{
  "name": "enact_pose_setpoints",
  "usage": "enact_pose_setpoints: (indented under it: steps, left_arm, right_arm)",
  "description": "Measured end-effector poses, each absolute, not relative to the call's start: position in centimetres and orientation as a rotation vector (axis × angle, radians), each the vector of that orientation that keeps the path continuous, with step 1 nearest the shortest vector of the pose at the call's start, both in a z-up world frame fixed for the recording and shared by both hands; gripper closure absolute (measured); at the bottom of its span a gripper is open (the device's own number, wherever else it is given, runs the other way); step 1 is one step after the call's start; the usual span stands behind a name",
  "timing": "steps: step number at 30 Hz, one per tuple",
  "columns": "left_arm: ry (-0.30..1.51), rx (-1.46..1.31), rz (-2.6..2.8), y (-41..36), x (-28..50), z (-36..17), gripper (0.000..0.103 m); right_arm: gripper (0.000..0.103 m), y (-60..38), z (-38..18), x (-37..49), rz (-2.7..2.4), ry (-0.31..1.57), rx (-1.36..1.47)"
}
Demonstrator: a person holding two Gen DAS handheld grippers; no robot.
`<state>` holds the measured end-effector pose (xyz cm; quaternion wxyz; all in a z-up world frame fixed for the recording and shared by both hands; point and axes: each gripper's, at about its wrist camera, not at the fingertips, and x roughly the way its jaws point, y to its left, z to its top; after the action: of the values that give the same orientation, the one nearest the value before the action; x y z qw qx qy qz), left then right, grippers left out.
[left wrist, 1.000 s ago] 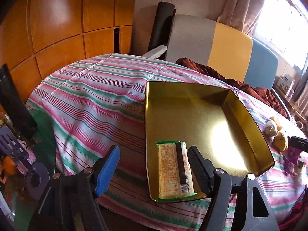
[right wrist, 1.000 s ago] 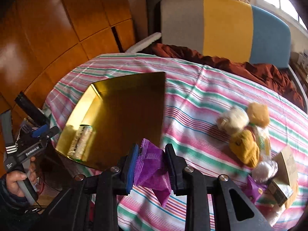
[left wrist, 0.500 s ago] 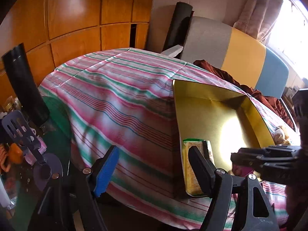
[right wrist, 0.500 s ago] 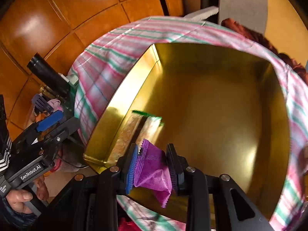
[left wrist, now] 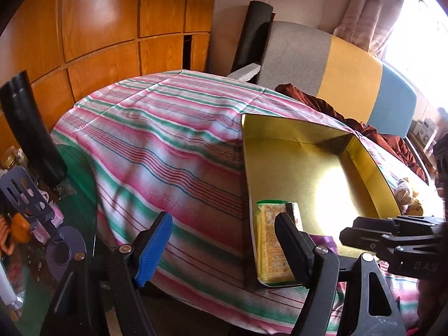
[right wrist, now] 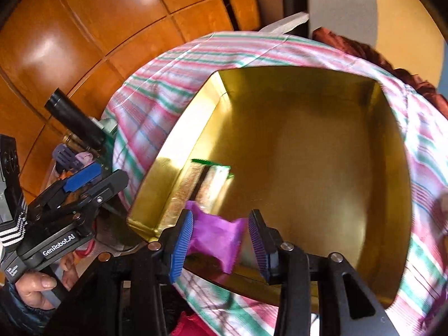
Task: Organize objects
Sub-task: 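Carry the purple packet into the gold tray and open the right gripper, then move the left gripper to the yellow knit plush toy and grasp it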
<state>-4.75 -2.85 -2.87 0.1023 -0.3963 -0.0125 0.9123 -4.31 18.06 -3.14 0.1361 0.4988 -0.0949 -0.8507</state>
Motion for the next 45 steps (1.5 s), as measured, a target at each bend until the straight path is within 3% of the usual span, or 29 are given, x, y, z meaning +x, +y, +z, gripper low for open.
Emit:
enact_pose_setpoints:
  steps: [5, 17, 20, 30, 39, 45]
  left_arm:
    - [0.014, -1.131, 2.681, -1.4, -4.2, -2.0, 0.025]
    - [0.126, -1.063, 2.588, 3.3, -3.1, -0.6, 0.025]
    - [0.154, -1.048, 2.557, 4.8, -2.9, -0.4, 0.024]
    - [0.245, -1.0, 2.428, 10.1, -2.2, 0.3, 0.022]
    - [0.33, -0.942, 2.33, 15.5, -1.5, 1.1, 0.022]
    - [0.381, -0.93, 2.253, 20.0, -1.2, 1.3, 0.022]
  right_arm:
    - [0.055, 19.8, -1.8, -3.0, -2.588, -0.244, 1.385]
    - [0.052, 27.2, 0.2, 0.0, -2.802, -0.333, 1.355]
    - [0.043, 29.5, 0.2, 0.9, -2.85, -0.366, 1.373]
    - [0.041, 39.5, 0.0, 4.7, -3.037, -0.478, 1.484]
    - [0.037, 49.3, -0.3, 8.1, -3.213, -0.666, 1.553]
    - [0.037, 53.5, -1.8, 10.4, -3.206, -1.052, 1.458]
